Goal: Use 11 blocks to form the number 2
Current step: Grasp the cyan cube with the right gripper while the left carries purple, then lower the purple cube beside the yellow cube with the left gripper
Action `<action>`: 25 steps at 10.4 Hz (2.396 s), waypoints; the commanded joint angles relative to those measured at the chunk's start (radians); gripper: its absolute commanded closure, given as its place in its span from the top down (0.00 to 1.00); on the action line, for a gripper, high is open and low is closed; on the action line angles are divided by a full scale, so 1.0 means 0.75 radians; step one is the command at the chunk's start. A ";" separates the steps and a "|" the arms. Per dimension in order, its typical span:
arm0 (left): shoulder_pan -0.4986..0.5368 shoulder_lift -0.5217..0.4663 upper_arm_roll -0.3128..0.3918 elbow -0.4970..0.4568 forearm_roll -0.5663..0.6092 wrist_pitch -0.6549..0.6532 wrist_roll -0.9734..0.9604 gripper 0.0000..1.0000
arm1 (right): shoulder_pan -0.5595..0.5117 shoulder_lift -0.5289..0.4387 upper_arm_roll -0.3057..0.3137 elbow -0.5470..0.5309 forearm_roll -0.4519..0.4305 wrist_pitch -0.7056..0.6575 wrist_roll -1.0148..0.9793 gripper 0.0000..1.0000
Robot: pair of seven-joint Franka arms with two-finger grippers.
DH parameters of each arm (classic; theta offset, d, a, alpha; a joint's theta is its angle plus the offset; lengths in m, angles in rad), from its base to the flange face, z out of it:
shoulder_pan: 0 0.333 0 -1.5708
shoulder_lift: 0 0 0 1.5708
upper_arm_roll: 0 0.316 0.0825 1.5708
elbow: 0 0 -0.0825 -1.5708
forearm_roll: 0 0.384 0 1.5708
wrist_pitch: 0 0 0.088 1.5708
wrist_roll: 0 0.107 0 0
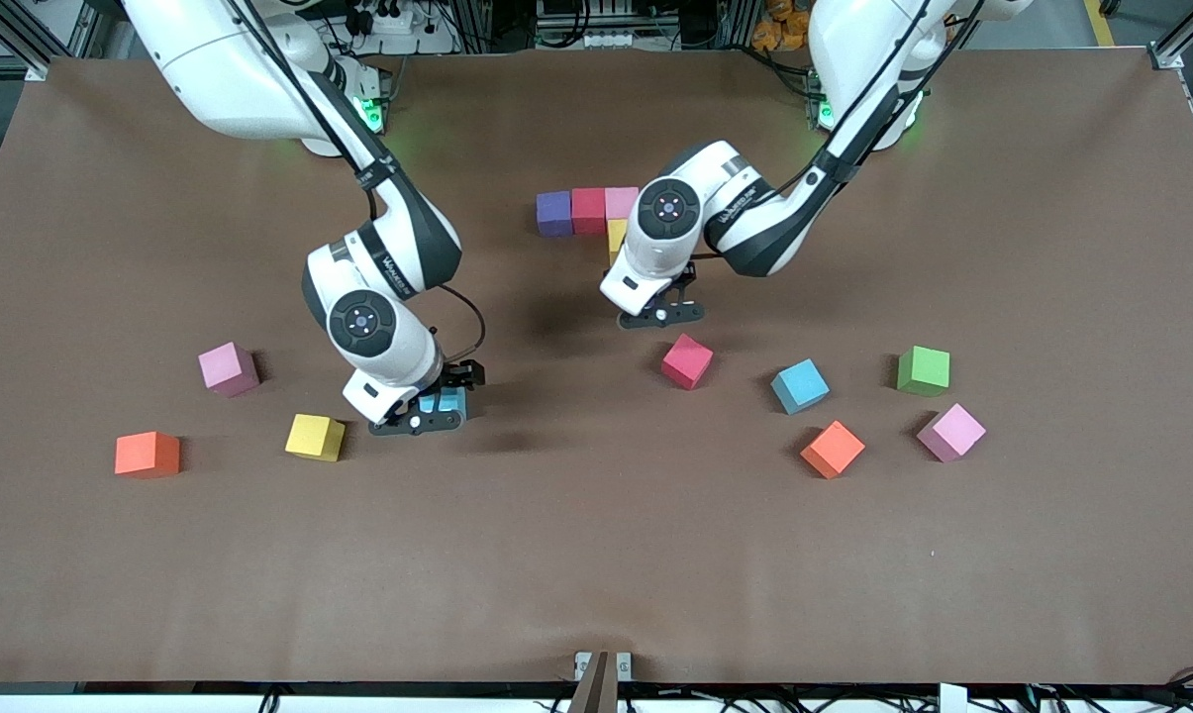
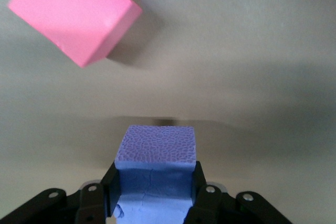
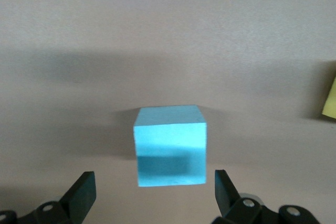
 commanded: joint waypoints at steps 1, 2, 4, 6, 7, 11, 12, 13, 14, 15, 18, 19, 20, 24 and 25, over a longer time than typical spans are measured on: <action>-0.026 0.016 0.005 0.030 0.006 -0.023 -0.006 0.56 | -0.029 0.001 0.017 0.022 0.000 -0.016 -0.026 1.00; -0.030 0.026 0.005 0.030 0.020 -0.023 -0.002 0.56 | -0.031 0.007 0.019 0.062 0.008 -0.018 -0.024 1.00; -0.043 0.042 0.005 0.028 0.025 -0.015 -0.002 0.56 | -0.035 0.035 0.017 0.091 0.008 -0.014 -0.030 1.00; -0.059 0.069 0.007 0.028 0.027 0.036 -0.002 0.59 | -0.051 0.082 0.017 0.116 0.010 -0.008 -0.026 1.00; -0.059 0.083 0.009 0.030 0.027 0.046 -0.002 0.59 | -0.051 0.101 0.017 0.122 -0.004 0.002 -0.047 1.00; -0.061 0.100 0.007 0.028 0.027 0.053 -0.002 0.59 | -0.053 0.117 0.017 0.112 0.006 0.021 -0.131 1.00; -0.061 0.104 0.007 0.030 0.027 0.055 -0.002 0.59 | -0.051 0.117 0.019 0.087 0.006 0.023 -0.133 1.00; -0.063 0.104 0.009 0.030 0.027 0.065 -0.002 0.59 | -0.047 0.111 0.021 0.067 0.006 0.023 -0.133 1.00; -0.077 0.106 0.009 0.030 0.025 0.065 -0.002 0.59 | -0.041 0.101 0.025 0.042 0.006 0.025 -0.133 1.00; -0.080 0.112 0.009 0.030 0.027 0.065 -0.004 0.59 | -0.043 0.085 0.027 0.004 0.008 0.051 -0.133 1.00; -0.090 0.114 0.011 0.024 0.027 0.065 -0.006 0.60 | -0.045 0.056 0.027 -0.109 0.008 0.164 -0.131 1.00; -0.092 0.116 0.013 0.022 0.031 0.065 -0.008 0.62 | -0.045 0.052 0.029 -0.123 0.008 0.172 -0.131 1.00; -0.090 0.116 0.011 0.016 0.063 0.065 -0.014 0.63 | -0.045 0.048 0.029 -0.146 0.010 0.194 -0.129 1.00; -0.092 0.128 0.011 0.018 0.076 0.065 -0.053 1.00 | -0.043 0.048 0.029 -0.220 0.010 0.307 -0.116 1.00; -0.090 0.124 0.011 0.024 0.076 0.065 -0.069 1.00 | -0.043 0.048 0.027 -0.220 0.010 0.307 -0.116 1.00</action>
